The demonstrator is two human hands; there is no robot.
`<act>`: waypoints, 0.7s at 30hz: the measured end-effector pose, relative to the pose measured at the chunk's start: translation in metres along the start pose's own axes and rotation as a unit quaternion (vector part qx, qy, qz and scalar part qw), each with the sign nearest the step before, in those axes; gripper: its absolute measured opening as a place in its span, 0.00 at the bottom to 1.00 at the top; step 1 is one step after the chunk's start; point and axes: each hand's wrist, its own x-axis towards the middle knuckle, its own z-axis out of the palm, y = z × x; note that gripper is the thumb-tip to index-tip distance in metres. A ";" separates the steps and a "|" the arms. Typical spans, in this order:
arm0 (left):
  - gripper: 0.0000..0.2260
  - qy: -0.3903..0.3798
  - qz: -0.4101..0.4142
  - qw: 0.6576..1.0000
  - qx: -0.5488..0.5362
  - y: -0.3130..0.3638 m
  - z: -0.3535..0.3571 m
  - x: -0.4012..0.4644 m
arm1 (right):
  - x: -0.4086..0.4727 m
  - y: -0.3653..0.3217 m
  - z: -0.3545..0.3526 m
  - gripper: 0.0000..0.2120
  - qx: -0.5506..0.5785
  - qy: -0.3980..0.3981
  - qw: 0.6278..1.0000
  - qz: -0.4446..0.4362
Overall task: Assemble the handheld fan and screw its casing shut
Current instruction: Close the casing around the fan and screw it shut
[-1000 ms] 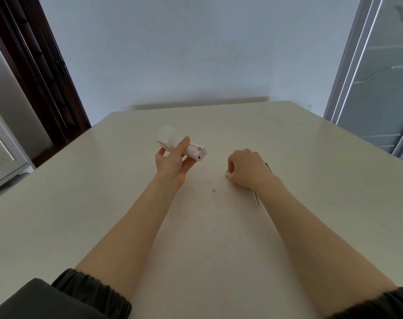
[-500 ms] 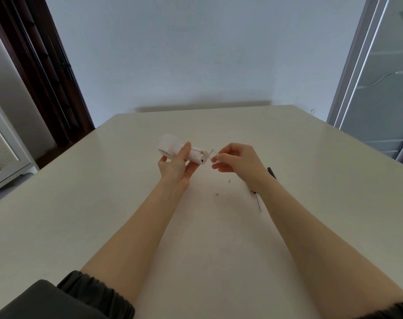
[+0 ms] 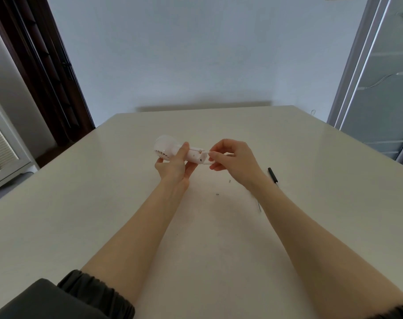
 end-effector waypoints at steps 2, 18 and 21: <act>0.32 -0.003 0.004 1.000 0.004 0.000 0.001 -0.001 | 0.000 -0.002 0.002 0.02 -0.051 0.028 0.998 -0.028; 0.44 -0.093 -0.024 0.987 0.125 -0.004 0.006 -0.018 | -0.002 -0.010 -0.010 0.03 -0.110 0.020 0.991 -0.078; 0.43 -0.102 -0.037 0.986 0.124 -0.002 0.006 -0.019 | -0.002 -0.009 -0.012 0.03 -0.069 0.017 0.995 -0.070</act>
